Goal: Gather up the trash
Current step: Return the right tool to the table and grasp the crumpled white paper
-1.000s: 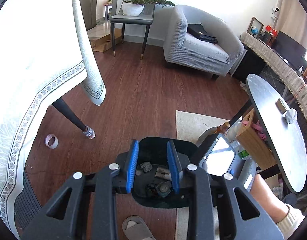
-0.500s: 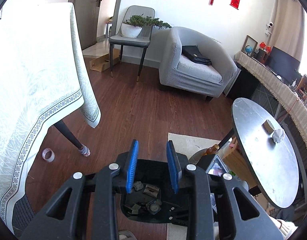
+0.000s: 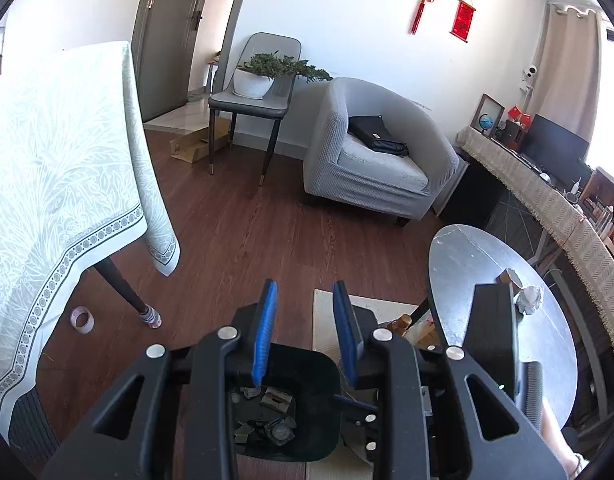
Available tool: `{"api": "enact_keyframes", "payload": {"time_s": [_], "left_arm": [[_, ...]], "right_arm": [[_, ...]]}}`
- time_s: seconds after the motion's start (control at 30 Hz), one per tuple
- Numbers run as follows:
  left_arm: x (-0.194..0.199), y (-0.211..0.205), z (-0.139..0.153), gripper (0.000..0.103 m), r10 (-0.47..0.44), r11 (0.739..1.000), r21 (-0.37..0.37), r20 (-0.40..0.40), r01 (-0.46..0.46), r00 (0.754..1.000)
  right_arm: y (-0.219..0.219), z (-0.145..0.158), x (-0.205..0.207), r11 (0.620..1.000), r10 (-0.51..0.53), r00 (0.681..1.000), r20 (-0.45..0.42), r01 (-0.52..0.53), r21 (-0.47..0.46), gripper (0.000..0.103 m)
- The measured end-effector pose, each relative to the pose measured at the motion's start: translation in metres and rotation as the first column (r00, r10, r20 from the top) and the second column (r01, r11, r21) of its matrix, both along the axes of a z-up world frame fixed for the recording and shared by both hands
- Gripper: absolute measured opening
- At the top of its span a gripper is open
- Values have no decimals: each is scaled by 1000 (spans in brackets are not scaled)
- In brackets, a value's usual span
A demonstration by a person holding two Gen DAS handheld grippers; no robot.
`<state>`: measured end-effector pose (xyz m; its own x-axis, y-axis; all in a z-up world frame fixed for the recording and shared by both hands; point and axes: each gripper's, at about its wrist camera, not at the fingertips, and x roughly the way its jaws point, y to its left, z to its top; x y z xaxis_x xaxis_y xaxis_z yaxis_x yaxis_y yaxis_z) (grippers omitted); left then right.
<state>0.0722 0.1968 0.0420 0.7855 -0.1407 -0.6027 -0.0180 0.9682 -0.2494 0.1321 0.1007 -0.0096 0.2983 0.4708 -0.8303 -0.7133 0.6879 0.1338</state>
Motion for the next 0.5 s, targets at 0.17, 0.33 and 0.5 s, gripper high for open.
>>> {"api": "enact_keyframes", "payload": {"time_s": [0.17, 0.33, 0.5], "left_arm": [[8, -36, 2, 30, -39, 999, 31, 10, 39, 999], [15, -76, 5, 31, -102, 994, 48, 24, 100, 995], [25, -117, 4, 35, -163, 985, 52, 23, 162, 986]], "right_arm": [[-47, 32, 6, 995, -92, 994, 67, 90, 38, 46], [-105, 54, 19, 975, -213, 971, 111, 204, 89, 46], [-166, 69, 30, 936, -333, 935, 119, 312, 163, 46]]}}
